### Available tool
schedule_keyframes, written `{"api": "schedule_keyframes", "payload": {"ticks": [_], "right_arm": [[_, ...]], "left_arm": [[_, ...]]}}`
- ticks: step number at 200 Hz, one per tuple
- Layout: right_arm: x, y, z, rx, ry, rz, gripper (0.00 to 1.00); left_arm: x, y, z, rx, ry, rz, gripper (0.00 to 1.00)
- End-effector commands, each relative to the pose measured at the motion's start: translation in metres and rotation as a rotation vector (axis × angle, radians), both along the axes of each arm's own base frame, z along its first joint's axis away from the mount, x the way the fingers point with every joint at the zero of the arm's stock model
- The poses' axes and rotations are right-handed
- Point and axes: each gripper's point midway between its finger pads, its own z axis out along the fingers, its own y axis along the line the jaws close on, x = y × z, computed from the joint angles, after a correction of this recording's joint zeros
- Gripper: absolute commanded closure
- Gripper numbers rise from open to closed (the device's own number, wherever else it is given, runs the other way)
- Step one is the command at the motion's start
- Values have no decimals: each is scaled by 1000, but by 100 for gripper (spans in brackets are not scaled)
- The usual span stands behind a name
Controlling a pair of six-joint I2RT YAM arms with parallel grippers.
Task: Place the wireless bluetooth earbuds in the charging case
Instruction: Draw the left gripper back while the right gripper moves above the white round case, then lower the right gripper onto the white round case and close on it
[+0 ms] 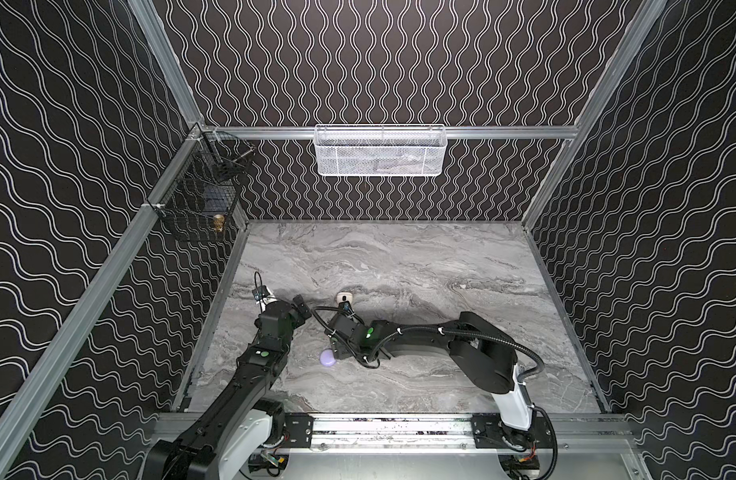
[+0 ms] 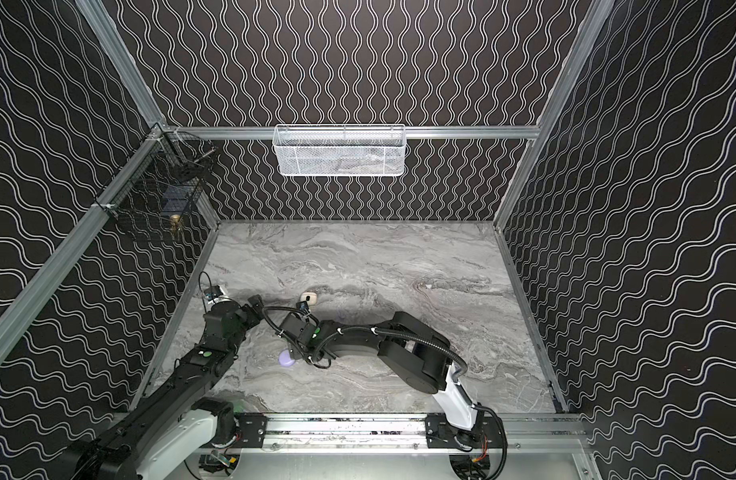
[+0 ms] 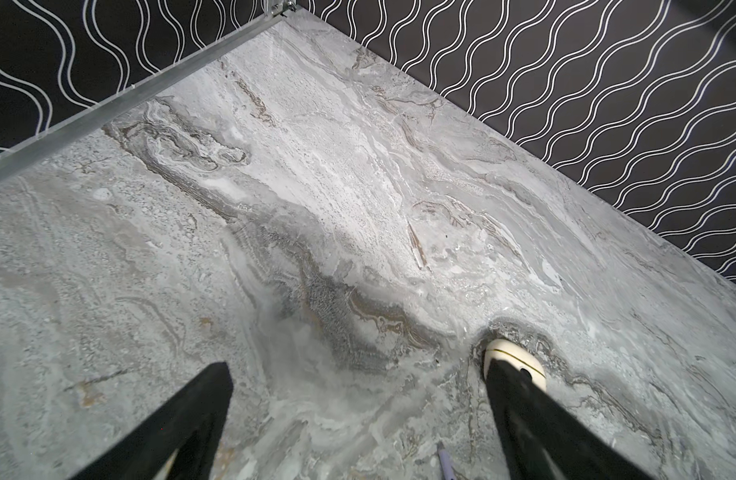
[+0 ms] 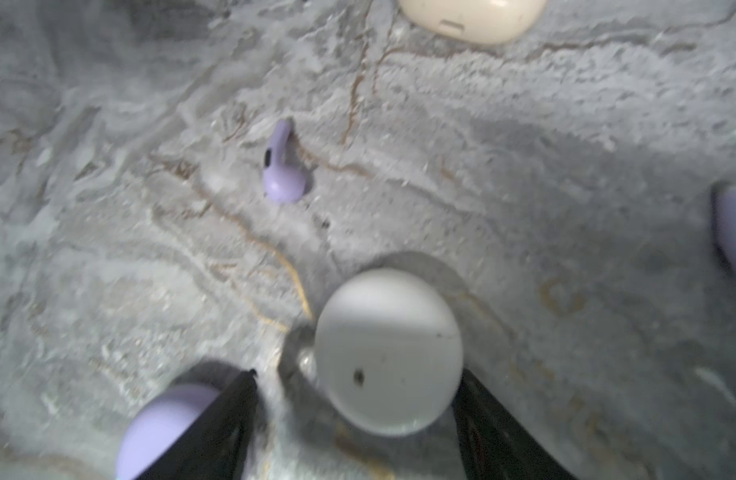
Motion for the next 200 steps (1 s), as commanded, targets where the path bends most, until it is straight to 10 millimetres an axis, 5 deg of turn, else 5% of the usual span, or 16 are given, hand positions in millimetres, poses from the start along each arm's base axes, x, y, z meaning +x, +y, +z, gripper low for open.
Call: {"api": "schedule_keyframes", "payload": {"ticks": [1, 27, 56, 70, 91, 94, 116, 156, 200], "right_arm": [[-7, 10, 12, 61, -9, -12, 25], [-8, 2, 15, 34, -15, -20, 25], [-1, -11, 42, 6, -111, 14, 21], [4, -14, 54, -8, -166, 64, 13], [14, -21, 61, -55, -229, 132, 11], [15, -21, 74, -33, -251, 142, 11], [4, -14, 83, -9, -290, 321, 13], [-24, -2, 57, -57, -232, 610, 20], [3, -11, 2, -292, -166, 597, 19]], "left_arm": [[4, -1, 7, -2, -29, -9, 2], [4, -1, 7, 1, -24, -8, 1], [5, -4, 9, -6, -37, -26, 1], [5, -6, 10, -9, -38, -35, 1], [5, -7, 9, -6, -35, -40, 1], [5, -6, 10, -6, -38, -39, 1], [5, -7, 11, -6, -44, -47, 2], [8, -15, 13, -9, -43, -90, 2], [8, -16, 13, -11, -48, -100, 1]]}}
